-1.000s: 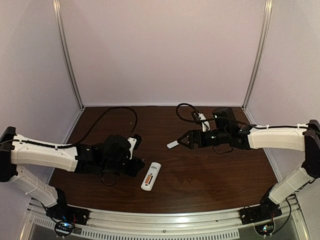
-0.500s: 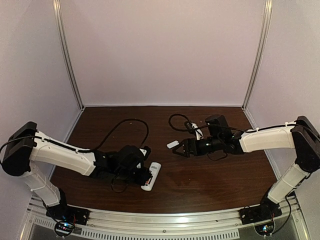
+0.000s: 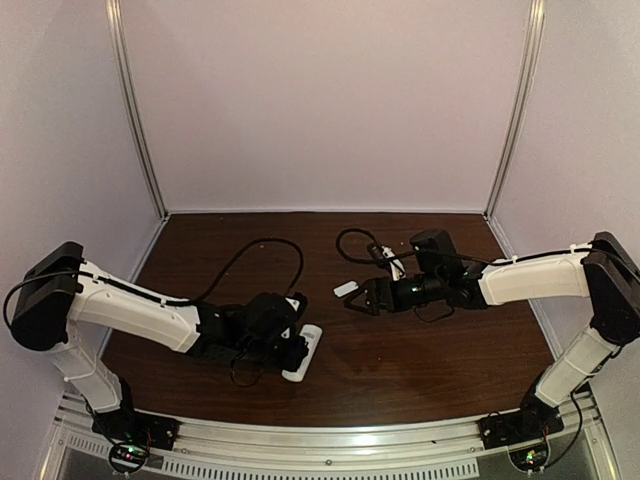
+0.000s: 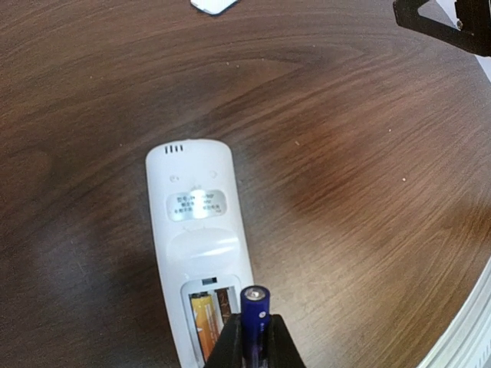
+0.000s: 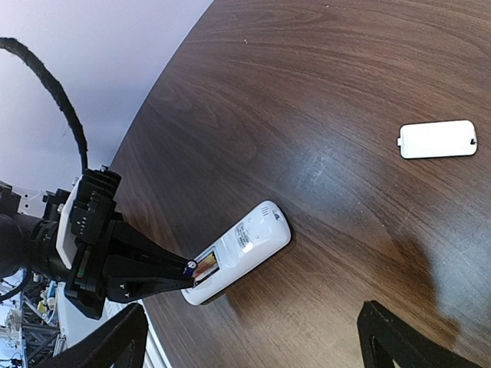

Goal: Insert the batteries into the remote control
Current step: Place the battery in the battery compartment.

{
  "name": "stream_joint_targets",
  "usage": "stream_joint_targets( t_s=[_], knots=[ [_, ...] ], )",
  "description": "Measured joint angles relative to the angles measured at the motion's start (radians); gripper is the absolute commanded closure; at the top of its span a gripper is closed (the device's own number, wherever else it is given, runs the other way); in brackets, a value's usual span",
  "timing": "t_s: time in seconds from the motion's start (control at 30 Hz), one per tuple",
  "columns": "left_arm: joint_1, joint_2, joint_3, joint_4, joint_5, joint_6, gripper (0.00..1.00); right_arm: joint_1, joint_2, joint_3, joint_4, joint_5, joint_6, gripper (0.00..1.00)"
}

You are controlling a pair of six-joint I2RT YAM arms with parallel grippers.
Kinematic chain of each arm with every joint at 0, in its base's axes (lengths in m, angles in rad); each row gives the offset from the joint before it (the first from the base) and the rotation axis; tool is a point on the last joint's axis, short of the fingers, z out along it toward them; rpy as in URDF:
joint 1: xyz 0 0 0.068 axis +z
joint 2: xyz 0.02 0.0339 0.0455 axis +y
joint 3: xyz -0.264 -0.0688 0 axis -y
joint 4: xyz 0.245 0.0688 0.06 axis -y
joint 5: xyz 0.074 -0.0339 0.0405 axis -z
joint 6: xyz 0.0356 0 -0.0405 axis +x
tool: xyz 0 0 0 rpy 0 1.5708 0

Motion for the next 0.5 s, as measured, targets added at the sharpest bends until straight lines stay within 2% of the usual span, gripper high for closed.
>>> stream_joint_targets(
  t_s=[0.5],
  knots=[
    [0.0, 0.031, 0.02, -0.006, -0.027, 0.0, 1.0, 0.0, 0.0, 0.0, 0.0, -0.002, -0.002, 0.04]
  ],
)
